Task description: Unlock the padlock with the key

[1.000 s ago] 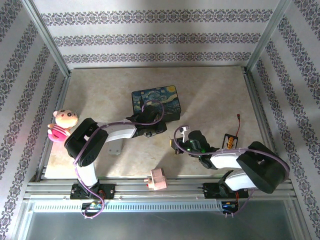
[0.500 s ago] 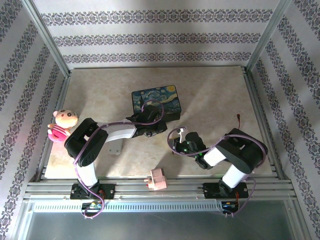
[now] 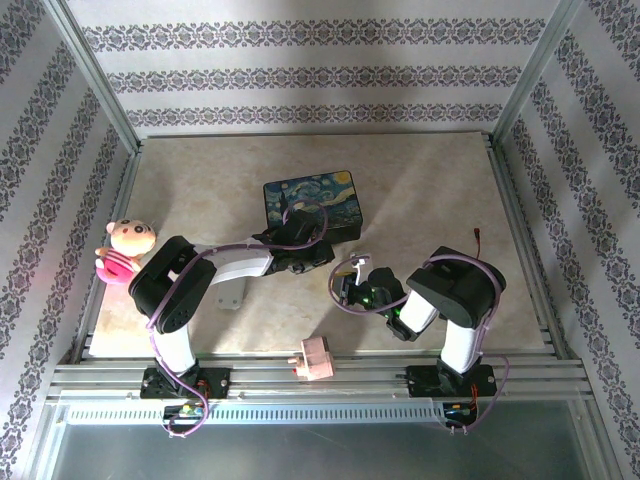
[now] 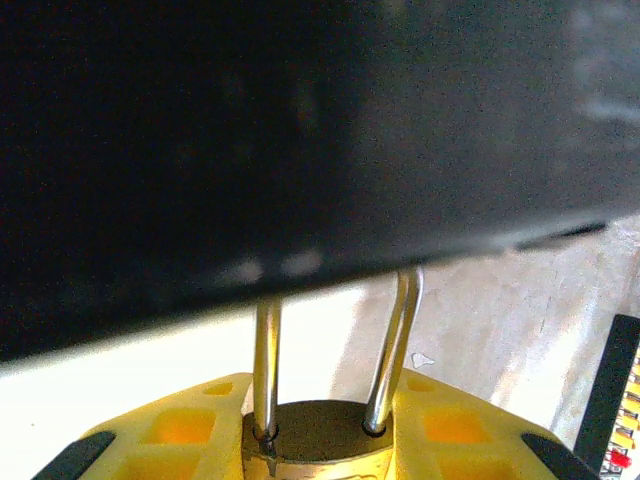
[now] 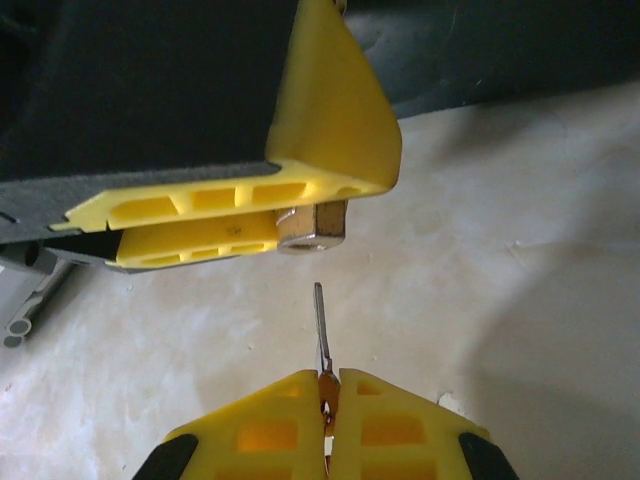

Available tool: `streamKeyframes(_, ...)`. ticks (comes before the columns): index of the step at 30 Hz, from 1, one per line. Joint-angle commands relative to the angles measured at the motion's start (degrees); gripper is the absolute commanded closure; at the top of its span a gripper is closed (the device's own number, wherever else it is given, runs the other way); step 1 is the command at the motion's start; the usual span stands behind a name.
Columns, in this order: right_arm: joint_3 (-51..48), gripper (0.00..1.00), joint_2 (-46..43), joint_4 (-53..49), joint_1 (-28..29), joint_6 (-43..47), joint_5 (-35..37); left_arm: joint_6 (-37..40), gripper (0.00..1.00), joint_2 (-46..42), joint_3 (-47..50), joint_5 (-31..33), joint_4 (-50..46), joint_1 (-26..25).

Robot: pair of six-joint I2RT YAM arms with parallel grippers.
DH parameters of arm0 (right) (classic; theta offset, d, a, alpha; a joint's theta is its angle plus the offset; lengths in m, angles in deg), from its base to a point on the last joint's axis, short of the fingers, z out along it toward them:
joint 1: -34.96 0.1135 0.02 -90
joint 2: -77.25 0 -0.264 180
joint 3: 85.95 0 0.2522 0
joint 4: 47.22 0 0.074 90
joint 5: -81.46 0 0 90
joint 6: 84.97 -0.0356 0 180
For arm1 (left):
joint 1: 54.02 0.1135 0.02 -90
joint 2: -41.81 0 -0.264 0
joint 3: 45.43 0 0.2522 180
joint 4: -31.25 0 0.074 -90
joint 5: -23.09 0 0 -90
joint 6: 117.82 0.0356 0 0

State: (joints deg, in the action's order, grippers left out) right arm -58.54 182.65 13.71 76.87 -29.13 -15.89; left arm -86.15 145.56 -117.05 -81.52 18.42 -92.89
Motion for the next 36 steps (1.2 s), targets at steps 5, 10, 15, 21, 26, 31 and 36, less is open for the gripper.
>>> streamKeyframes(5,0.28,1.00,0.78,4.65,0.98,-0.26,2.43,-3.81,0.73,-0.65,0.01,-2.45,3.64,0.82)
streamKeyframes(10,0.68,1.00,0.57,4.67,1.10,0.14,2.81,-4.25,0.73,-0.30,0.08,-2.75,4.08,0.79)
streamKeyframes(15,1.07,1.00,0.77,4.67,1.07,-0.06,2.87,-4.17,0.73,-0.38,-0.03,-2.92,4.09,0.82)
streamKeyframes(21,1.65,1.00,1.00,4.67,1.22,0.31,2.61,-4.25,0.73,-0.04,-0.09,-3.28,4.28,0.79)
streamKeyframes(26,2.23,1.00,1.38,4.67,1.24,0.09,2.52,-4.17,0.73,-0.07,-0.11,-3.41,4.34,0.76)
streamKeyframes(31,2.35,1.00,1.55,4.66,1.16,-1.73,3.40,-4.22,0.73,-0.04,-0.14,-3.49,4.36,0.82)
streamKeyframes(36,2.79,1.00,0.86,4.67,1.16,-2.51,3.53,-4.18,0.74,0.14,-0.14,-3.76,4.44,0.82)
